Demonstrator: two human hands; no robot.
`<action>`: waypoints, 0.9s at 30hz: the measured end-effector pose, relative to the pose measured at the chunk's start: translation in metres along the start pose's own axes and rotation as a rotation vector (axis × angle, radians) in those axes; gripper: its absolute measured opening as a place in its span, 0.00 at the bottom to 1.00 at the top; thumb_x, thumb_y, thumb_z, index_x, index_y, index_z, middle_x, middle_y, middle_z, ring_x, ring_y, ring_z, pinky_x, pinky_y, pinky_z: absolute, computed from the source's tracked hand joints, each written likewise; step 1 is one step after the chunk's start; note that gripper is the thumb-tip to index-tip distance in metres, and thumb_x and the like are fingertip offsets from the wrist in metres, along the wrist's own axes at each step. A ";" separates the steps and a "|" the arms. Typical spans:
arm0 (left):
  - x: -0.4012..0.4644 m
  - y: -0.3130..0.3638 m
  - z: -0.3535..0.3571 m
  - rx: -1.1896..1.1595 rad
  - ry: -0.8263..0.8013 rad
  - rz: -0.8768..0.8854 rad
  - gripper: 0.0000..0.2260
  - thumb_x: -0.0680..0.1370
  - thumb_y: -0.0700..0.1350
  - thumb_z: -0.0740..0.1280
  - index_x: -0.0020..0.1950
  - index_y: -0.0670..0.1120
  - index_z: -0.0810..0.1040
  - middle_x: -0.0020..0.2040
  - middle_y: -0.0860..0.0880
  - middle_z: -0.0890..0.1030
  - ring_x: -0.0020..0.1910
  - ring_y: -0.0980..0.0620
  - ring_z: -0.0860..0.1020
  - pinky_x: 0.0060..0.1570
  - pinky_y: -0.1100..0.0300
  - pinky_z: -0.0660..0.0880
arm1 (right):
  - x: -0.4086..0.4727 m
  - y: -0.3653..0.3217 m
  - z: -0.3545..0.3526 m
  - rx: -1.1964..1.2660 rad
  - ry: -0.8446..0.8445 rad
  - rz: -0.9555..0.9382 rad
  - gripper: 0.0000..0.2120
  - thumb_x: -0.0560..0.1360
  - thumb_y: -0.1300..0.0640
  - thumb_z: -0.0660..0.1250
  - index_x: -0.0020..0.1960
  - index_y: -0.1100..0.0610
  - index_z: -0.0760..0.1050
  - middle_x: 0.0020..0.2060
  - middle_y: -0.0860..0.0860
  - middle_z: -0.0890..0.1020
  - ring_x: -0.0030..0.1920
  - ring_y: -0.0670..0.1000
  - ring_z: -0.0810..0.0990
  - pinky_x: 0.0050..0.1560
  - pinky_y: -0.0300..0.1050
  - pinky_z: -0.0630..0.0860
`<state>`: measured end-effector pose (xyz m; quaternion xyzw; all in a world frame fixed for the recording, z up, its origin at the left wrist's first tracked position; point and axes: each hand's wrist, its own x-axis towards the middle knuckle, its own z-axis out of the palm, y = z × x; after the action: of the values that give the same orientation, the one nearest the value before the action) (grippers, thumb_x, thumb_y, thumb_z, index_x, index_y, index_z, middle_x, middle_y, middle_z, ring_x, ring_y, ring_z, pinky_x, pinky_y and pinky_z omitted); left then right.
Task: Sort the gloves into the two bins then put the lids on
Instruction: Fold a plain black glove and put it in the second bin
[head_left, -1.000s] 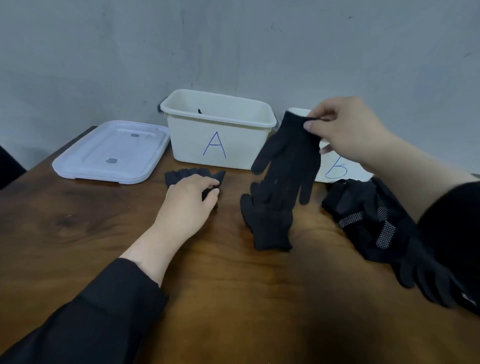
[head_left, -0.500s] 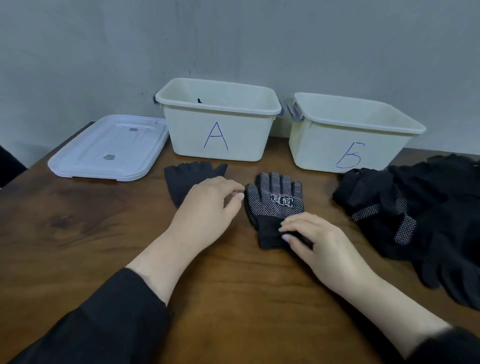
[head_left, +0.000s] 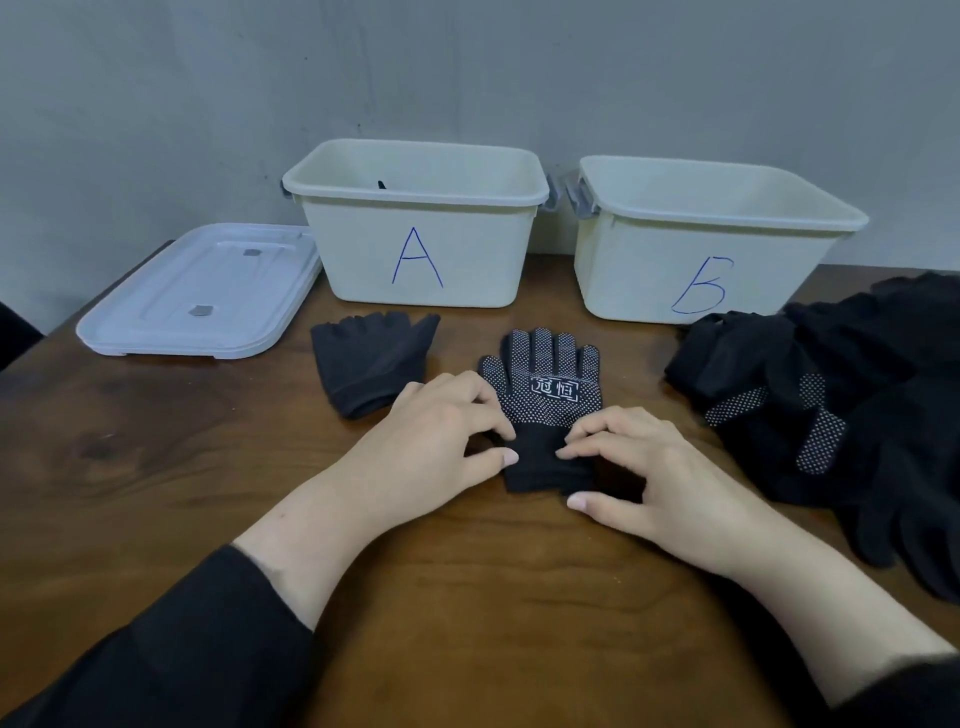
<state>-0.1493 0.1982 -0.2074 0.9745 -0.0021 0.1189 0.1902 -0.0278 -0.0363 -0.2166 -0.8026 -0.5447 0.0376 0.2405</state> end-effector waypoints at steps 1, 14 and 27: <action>0.000 0.001 0.000 -0.009 -0.002 0.019 0.13 0.79 0.58 0.66 0.60 0.57 0.81 0.57 0.60 0.72 0.58 0.61 0.68 0.65 0.58 0.58 | 0.001 0.002 0.000 -0.007 0.009 -0.004 0.17 0.75 0.38 0.68 0.61 0.42 0.79 0.60 0.33 0.73 0.64 0.42 0.71 0.66 0.41 0.63; 0.001 0.016 0.009 0.102 -0.029 0.117 0.24 0.75 0.65 0.58 0.67 0.57 0.77 0.63 0.58 0.73 0.64 0.57 0.67 0.67 0.53 0.63 | 0.008 -0.013 0.006 0.015 0.150 -0.008 0.03 0.80 0.50 0.63 0.51 0.46 0.75 0.56 0.37 0.76 0.59 0.41 0.74 0.66 0.40 0.62; 0.009 0.021 0.008 -0.179 0.111 -0.116 0.08 0.79 0.53 0.67 0.58 0.60 0.80 0.44 0.58 0.78 0.45 0.61 0.74 0.45 0.64 0.69 | 0.018 -0.008 0.005 0.203 0.236 0.176 0.11 0.77 0.50 0.71 0.58 0.43 0.76 0.44 0.41 0.81 0.46 0.43 0.78 0.52 0.45 0.75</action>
<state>-0.1401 0.1767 -0.2045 0.9440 0.0542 0.1610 0.2827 -0.0295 -0.0167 -0.2135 -0.8175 -0.4340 0.0189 0.3782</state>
